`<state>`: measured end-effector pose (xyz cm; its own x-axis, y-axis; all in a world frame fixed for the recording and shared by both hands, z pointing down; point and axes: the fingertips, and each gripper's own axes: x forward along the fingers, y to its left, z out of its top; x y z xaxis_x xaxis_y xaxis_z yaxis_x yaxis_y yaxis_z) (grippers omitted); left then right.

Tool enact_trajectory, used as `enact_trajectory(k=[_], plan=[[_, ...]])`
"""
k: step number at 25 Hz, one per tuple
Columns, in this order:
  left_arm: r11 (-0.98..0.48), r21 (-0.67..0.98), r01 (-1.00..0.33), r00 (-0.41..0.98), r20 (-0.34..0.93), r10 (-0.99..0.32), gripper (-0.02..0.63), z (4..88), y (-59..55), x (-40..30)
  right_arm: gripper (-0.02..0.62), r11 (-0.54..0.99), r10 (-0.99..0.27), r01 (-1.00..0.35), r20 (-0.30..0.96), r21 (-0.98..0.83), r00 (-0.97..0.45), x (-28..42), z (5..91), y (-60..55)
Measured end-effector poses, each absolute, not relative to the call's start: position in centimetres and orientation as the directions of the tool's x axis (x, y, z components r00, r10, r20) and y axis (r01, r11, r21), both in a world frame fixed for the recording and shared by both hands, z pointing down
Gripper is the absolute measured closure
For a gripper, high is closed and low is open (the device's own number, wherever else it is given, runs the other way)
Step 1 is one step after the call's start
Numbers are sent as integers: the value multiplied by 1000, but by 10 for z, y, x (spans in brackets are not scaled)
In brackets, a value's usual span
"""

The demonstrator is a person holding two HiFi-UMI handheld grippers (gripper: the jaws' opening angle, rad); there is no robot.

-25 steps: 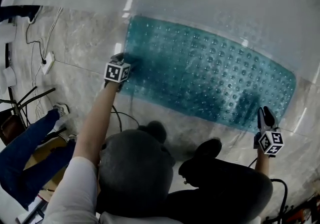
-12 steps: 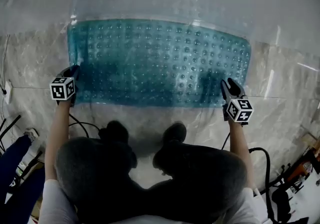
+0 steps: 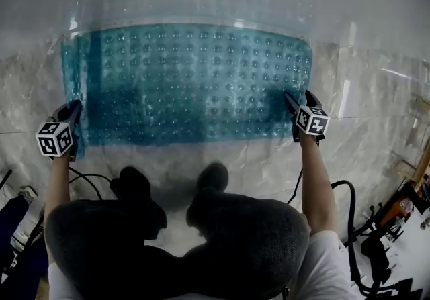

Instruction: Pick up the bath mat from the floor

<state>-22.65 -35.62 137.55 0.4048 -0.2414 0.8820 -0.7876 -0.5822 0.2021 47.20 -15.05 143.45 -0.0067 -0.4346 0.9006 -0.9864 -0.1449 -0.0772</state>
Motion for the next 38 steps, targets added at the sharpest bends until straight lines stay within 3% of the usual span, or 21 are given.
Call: enact_trajectory(k=[4,8,10,19,21,30,38], plan=[[-617,210,-758,421,881,-218,577,1375,-350,-218,97,-178,-388,-978,921,-110,-33,489,1451,-147],[-625,245,-741,454,869,-198,571,1376,-344,-203,87,-175,-383,-973,921,-148,-71,492,1459,-149],[-608,280,-743,483,854,-196,571,1376,-340,-198,145,-148,-396,-976,914,-157,-87,485,1459,-149],[-595,348,-724,549,813,-193,574,1368,-335,-188,518,-25,-365,-975,910,-220,-196,438,1442,-157],[-603,336,-724,547,812,-205,577,1361,-335,-195,561,-25,-374,-968,900,-250,-223,429,1436,-158],[-574,258,-777,502,805,-317,584,1306,-346,-219,574,-82,-451,-952,862,-296,-230,408,1373,-159],[-612,251,-750,516,801,-304,584,1201,-349,-211,574,-102,-478,-936,842,-336,-250,365,1252,-160]])
